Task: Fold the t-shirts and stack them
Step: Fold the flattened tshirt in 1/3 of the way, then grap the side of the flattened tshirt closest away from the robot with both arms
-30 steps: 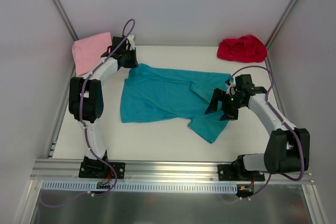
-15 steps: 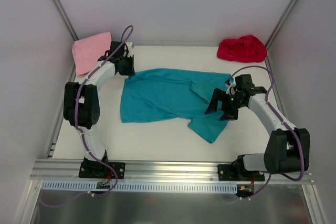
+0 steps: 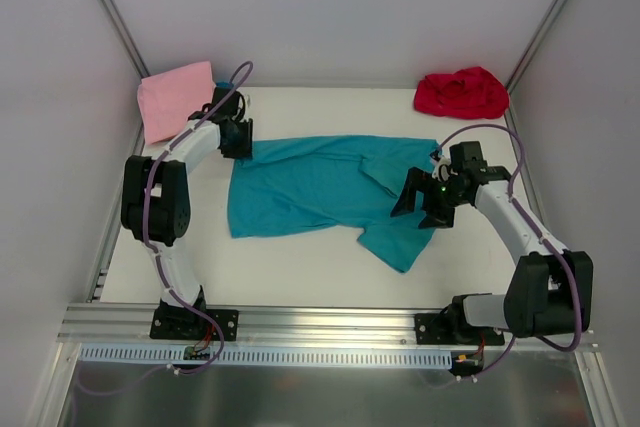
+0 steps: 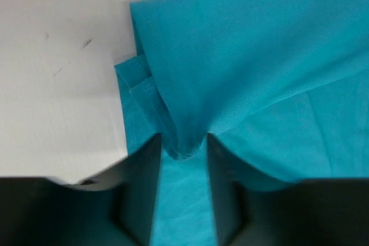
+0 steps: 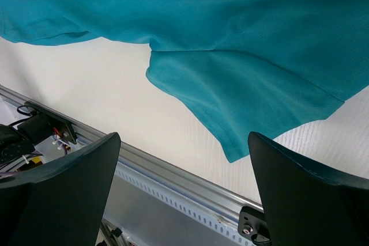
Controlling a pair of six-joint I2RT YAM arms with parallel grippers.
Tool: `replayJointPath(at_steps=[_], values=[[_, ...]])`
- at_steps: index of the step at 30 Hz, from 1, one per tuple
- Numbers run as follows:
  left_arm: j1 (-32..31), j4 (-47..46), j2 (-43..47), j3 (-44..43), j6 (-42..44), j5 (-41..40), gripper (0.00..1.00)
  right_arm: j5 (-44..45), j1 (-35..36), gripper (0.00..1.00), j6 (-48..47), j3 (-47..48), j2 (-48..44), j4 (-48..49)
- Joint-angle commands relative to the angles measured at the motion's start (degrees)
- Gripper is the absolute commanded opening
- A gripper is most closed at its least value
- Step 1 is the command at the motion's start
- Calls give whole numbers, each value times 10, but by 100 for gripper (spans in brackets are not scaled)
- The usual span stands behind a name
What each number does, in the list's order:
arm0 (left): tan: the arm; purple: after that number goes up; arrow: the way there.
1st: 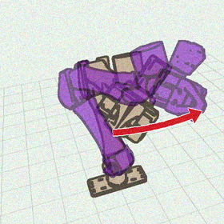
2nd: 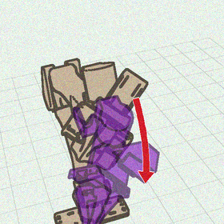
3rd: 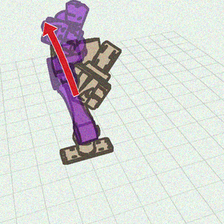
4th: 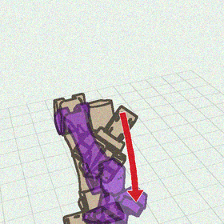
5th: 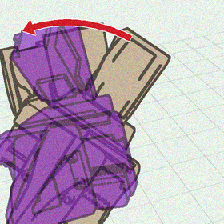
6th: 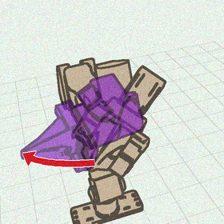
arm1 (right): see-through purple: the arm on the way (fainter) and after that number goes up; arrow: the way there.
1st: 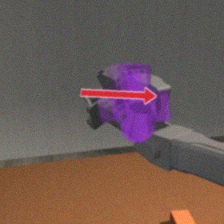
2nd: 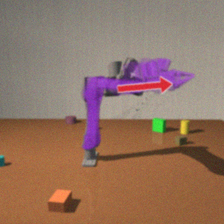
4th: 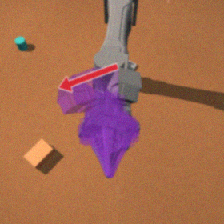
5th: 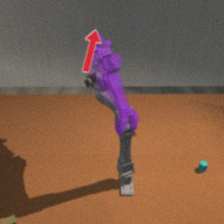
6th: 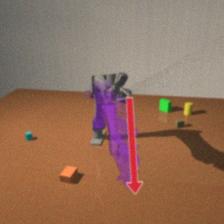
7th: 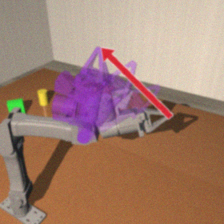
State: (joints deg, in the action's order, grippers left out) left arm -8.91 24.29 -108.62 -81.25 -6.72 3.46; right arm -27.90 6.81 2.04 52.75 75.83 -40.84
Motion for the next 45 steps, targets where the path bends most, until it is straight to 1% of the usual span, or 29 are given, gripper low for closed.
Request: replayJointPath(at_steps=[1, 2, 4, 5, 6, 8, 9, 10, 11, 12, 13, 14, 15, 16, 17, 18, 19, 20, 21, 22, 25, 26, 28, 31, 33, 36, 43, 45], values=[[5, 20, -6, 12, -21, -56, 42, -11, 3, 99, -5, 5, -27, -11], [5, 22, -10, 14, -24, -68, 58, -11, 3, 99, -5, 5, -31, -13], [5, 25, -14, 14, -29, -75, 86, -11, 3, 99, -5, 5, -36, -13], [5, 27, -15, 16, -35, -79, 95, -10, 3, 99, -5, 4, -37, -14], [5, 27, -14, 21, -39, -89, 99, -10, 4, 99, -5, 3, -40, -15], [5, 25, 6, 41, -56, -103, 99, -8, 3, 99, -3, 2, -48, -18], [5, 15, 23, 54, -59, -96, 99, -7, 3, 99, -3, 1, -52, -17], [5, -18, 71, 72, -71, -87, 99, -1, 3, 100, -2, -4, -63, -17], [5, -38, 100, 115, -79, -78, 99, 4, 3, 100, 0, -7, -70, -17], [5, -61, 135, 139, -87, -44, 99, 11, 2, 99, 3, -10, -78, -18], [5, -108, 167, 165, -98, -12, 99, 19, 3, 99, 5, -13, -94, -20], [5, -128, 233, 212, -120, 23, 99, 36, 3, 99, 8, -19, -102, -28], [4, -143, 263, 231, -132, 70, 99, 41, 3, 99, 9, -25, -109, -32], [3, -151, 290, 252, -158, 85, 99, 42, 3, 99, 10, -31, -116, -34], [2, -160, 339, 290, -168, 101, 99, 42, 3, 100, 13, -38, -130, -37], [2, -158, 363, 306, -179, 113, 99, 42, 3, 99, 21, -54, -136, -38], [0, -145, 408, 325, -191, 121, 99, 42, 3, 99, 26, -62, -151, -38], [-3, -138, 429, 363, -196, 122, 99, 41, 3, 99, 32, -71, -158, -38], [-4, -131, 452, 382, -199, 122, 98, 38, 2, 100, 38, -95, -168, -35], [-6, -123, 493, 417, -204, 113, 98, 30, 3, 100, 49, -107, -176, -27], [-7, -84, 564, 456, -210, 97, 98, 25, 4, 99, 66, -158, -206, -13], [-7, -66, 575, 472, -210, 88, 97, 18, 4, 99, 69, -170, -212, -3], [-7, -60, 594, 492, -212, 89, 95, -3, 5, 100, 85, -203, -212, 23], [-12, -47, 591, 501, -214, 88, 92, -22, 7, 100, 104, -233, -208, 58], [-24, -35, 593, 501, -218, 69, 91, -30, 8, 100, 112, -243, -204, 73], [-32, -28, 601, 503, -223, 58, 91, -43, 12, 99, 125, -265, -192, 107], [-41, -14, 618, 501, -224, 48, 91, -44, 13, 100, 131, -295, -170, 144], [-43, -10, 617, 498, -221, 46, 91, -42, 14, 98, 131, -299, -164, 148]])
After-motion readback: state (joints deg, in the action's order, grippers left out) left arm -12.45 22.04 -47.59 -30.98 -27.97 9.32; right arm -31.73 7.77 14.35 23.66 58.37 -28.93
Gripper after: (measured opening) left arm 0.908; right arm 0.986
